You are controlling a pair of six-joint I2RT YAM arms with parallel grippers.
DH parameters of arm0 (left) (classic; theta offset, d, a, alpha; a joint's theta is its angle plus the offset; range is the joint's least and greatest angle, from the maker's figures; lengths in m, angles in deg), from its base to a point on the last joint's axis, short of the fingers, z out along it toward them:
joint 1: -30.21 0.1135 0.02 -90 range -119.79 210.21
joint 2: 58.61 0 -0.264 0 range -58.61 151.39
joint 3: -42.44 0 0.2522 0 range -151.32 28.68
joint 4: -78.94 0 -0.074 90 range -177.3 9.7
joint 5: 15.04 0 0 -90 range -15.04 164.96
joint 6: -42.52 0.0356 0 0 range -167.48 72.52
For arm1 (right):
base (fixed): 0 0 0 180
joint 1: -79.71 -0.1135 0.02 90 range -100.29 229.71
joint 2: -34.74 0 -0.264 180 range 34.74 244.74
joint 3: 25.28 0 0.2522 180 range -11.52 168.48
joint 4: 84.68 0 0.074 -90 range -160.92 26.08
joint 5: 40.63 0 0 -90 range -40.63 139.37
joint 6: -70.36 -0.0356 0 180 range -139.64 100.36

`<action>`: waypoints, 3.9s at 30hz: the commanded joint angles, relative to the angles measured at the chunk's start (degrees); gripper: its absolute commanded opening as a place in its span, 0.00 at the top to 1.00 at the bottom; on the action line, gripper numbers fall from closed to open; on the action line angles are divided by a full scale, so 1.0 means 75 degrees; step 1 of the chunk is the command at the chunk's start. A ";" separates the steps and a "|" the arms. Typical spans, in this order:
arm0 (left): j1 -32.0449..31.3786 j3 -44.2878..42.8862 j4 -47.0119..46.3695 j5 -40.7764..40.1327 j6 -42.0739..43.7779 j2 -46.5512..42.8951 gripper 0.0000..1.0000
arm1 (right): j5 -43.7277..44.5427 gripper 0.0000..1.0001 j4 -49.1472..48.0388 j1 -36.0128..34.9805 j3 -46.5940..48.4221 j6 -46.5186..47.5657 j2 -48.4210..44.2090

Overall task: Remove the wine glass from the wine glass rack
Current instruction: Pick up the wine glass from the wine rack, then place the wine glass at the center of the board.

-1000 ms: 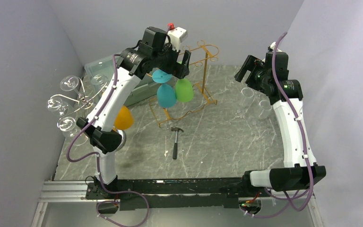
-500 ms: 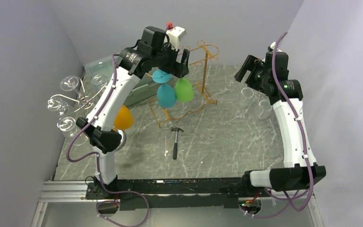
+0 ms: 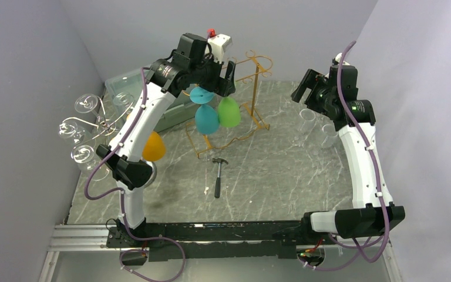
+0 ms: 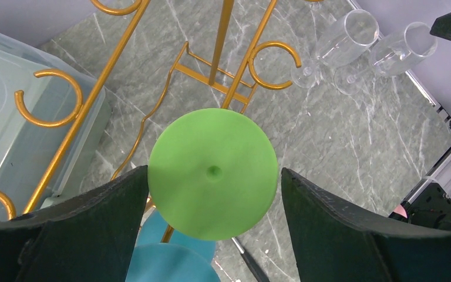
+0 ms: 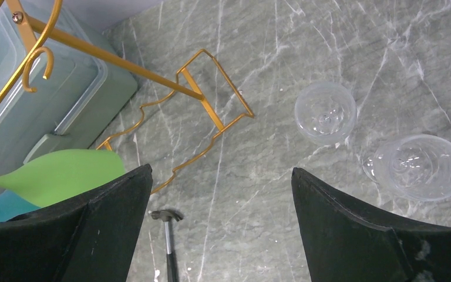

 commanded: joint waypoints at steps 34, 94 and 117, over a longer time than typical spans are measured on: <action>0.0016 -0.0037 -0.0618 0.0275 -0.0110 -0.0779 0.40 | -0.0452 0.11 -0.0729 -0.0027 -0.0397 -0.0088 -0.0483; -0.0178 0.2237 -0.2629 0.1166 -0.3756 -0.2211 0.49 | -0.2274 0.05 -0.6728 -0.1784 -0.6143 -0.4789 -0.4344; 0.0218 0.4836 -0.5651 0.2137 -0.6687 -0.3364 0.50 | -0.2548 0.39 -0.9916 -0.1797 -0.7005 -0.6201 -0.4484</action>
